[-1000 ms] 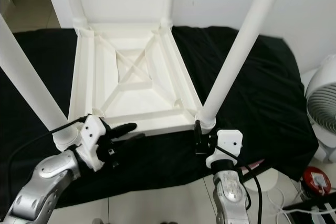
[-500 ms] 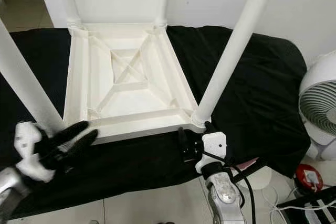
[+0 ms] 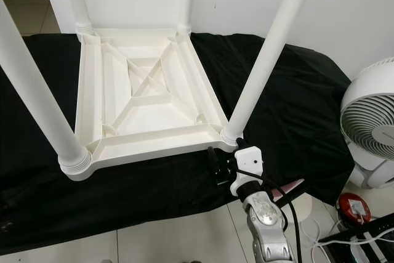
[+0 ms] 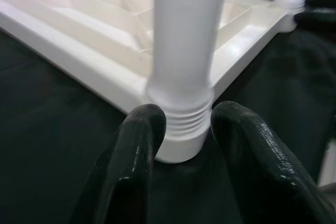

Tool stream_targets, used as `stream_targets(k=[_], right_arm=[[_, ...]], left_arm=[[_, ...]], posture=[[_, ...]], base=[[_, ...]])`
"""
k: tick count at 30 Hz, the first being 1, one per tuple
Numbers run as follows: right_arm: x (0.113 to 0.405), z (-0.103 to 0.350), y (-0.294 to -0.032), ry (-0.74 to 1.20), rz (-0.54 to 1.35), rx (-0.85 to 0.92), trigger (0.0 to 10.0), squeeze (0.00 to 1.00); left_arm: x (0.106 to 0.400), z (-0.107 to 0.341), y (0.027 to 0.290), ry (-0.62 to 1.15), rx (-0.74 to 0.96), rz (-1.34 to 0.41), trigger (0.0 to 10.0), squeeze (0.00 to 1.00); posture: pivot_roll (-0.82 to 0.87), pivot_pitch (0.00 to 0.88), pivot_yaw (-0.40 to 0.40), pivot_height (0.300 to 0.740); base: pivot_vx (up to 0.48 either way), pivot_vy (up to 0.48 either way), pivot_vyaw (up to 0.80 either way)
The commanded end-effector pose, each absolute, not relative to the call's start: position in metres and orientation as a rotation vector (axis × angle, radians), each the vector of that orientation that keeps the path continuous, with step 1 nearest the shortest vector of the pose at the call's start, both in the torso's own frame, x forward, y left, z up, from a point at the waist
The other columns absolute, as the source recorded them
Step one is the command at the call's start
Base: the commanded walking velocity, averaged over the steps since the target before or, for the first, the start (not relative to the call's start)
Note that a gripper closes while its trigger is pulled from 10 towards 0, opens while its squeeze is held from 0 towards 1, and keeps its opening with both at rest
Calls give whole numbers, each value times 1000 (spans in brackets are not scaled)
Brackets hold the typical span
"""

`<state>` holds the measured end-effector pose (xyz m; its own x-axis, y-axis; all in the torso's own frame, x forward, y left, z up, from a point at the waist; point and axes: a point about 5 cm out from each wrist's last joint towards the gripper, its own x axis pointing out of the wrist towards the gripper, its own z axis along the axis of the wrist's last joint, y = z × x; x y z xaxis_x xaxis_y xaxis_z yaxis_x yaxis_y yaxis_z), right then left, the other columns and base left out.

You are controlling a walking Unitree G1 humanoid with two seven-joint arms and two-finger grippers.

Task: Building children table

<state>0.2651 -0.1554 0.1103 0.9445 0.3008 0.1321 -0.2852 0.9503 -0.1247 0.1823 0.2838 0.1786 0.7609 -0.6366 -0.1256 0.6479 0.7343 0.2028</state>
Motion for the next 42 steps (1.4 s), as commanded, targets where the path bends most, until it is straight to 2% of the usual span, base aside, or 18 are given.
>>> stream_targets(k=[1, 2, 3, 4, 8, 14, 20, 23, 30, 32, 35, 37, 42], right_arm=[[268, 111, -149, -158, 337, -92, 10000, 0], [268, 111, -147, -158, 342, -92, 10000, 0], [268, 111, -147, -158, 342, -92, 10000, 0], [268, 110, -145, -157, 349, -89, 10000, 0], [266, 108, -140, -151, 369, -79, 10000, 0], [262, 103, -134, -132, 401, -70, 10000, 0], [261, 100, -136, -121, 391, -63, 10000, 0], [255, 93, -142, -90, 313, -29, 10000, 0], [252, 86, -144, -50, 240, 40, 10000, 0], [252, 82, -139, -15, 229, 144, 10000, 0], [254, 82, -137, -7, 228, 194, 10000, 0], [262, 83, -138, 7, 211, 274, 10000, 0], [270, 85, -142, 15, 193, 328, 10000, 0]], left_arm=[[187, 175, 293, 72, 298, -647, 10000, 0], [199, 174, 300, 75, 344, -566, 10000, 0], [199, 174, 300, 75, 344, -566, 10000, 0], [211, 173, 303, 79, 386, -515, 10000, 0], [238, 170, 297, 70, 495, -426, 10000, 0], [278, 168, 286, 73, 523, -338, 10000, 0], [296, 177, 273, -12, 486, -325, 10000, 0], [296, 173, 228, -116, 326, -485, 10000, 0], [291, 162, 199, -144, 257, -605, 10000, 0], [289, 160, 175, -197, 212, -700, 10000, 0], [286, 163, 163, -231, 185, -746, 10000, 0], [278, 171, 137, -300, 118, -863, 10000, 0], [269, 179, 119, -349, 78, -938, 10000, 0]], posture=[[132, 76, -99, 740], [130, 75, -97, 740], [130, 75, -97, 740], [128, 70, -97, 740], [123, 66, -98, 740], [94, 52, -95, 740], [78, 47, -85, 740], [51, 42, -66, 740], [54, 40, -70, 740], [61, 41, -78, 740], [64, 42, -82, 740], [65, 42, -83, 740], [64, 46, -82, 740]], base=[[0, 0, 0], [0, 0, 0], [0, 0, 0], [0, 0, 0], [0, 0, 0], [0, 0, 0], [0, 0, 0], [0, 0, 0], [0, 0, 0], [0, 0, 0], [0, 0, 0], [0, 0, 0], [0, 0, 0]])
